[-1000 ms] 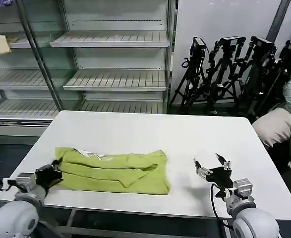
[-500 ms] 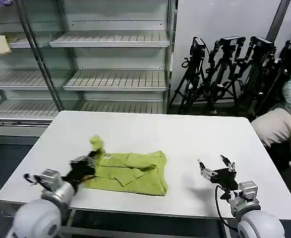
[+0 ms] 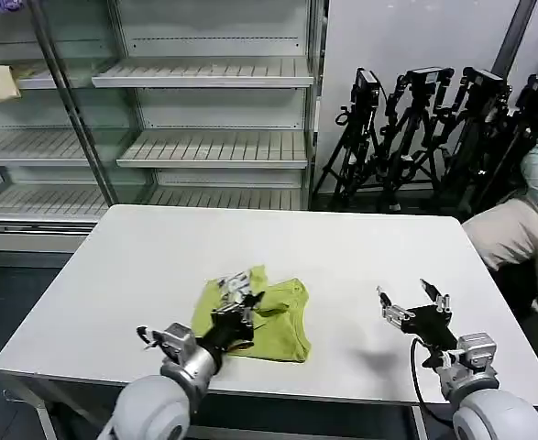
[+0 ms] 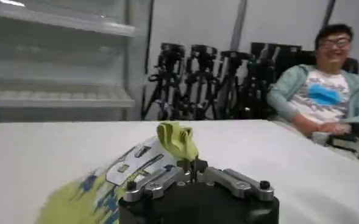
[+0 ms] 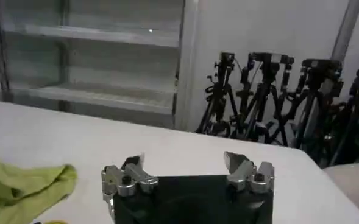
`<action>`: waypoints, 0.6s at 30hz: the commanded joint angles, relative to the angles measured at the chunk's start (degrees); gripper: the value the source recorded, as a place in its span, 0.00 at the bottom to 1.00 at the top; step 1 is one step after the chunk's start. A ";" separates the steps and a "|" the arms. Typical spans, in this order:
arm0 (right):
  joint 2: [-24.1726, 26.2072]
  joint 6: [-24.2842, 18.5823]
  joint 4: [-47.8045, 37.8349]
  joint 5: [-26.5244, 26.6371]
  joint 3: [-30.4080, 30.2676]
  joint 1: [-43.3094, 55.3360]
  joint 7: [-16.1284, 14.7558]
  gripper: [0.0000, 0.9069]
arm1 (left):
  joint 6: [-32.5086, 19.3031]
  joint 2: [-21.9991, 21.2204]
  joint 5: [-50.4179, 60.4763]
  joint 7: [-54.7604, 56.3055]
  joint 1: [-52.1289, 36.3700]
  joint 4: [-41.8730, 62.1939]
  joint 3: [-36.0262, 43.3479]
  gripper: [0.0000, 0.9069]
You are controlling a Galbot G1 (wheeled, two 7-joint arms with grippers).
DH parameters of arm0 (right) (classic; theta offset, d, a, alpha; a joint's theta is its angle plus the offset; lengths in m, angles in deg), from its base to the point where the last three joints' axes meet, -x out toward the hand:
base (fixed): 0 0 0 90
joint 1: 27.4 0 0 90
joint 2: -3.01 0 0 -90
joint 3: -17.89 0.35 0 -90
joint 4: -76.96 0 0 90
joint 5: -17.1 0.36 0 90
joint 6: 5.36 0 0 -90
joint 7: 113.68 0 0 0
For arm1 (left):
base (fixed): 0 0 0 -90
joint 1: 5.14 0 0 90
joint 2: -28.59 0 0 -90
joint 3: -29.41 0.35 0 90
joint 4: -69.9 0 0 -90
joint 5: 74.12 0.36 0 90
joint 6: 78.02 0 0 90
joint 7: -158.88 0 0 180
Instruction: Fold and organize the clothes.
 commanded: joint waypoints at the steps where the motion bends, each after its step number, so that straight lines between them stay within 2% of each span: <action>1: -0.11 0.24 1.89 0.21 1.40 -0.64 -0.06 1.00 | 0.19 -3.18 -1.80 1.76 -6.53 5.58 6.45 0.01; 4: -0.16 0.15 1.72 0.20 1.59 -0.98 -0.18 1.00 | -0.02 -3.32 -1.81 1.94 -7.75 7.80 6.13 0.02; 5: -0.20 0.09 1.68 0.20 1.60 -1.04 -0.18 1.00 | 0.00 -3.46 -1.91 2.06 -8.34 8.29 6.09 0.11; 6: -0.24 0.10 1.69 0.21 1.60 -1.08 -0.22 1.00 | 0.08 -3.60 -1.93 2.46 -8.64 8.56 6.07 0.76; 7: -0.26 0.09 1.69 0.20 1.60 -1.11 -0.30 1.00 | 0.15 -3.79 -1.92 2.97 -8.84 8.62 6.10 1.00; 14: -0.26 0.11 1.32 0.18 1.25 -0.51 -0.43 1.00 | -3.11 -3.21 -2.33 0.50 -8.56 6.59 4.81 1.00; 18: -0.13 0.05 1.16 0.24 1.05 -0.29 -0.66 1.00 | -3.78 -1.04 -3.86 -0.13 -7.92 3.25 -0.53 1.00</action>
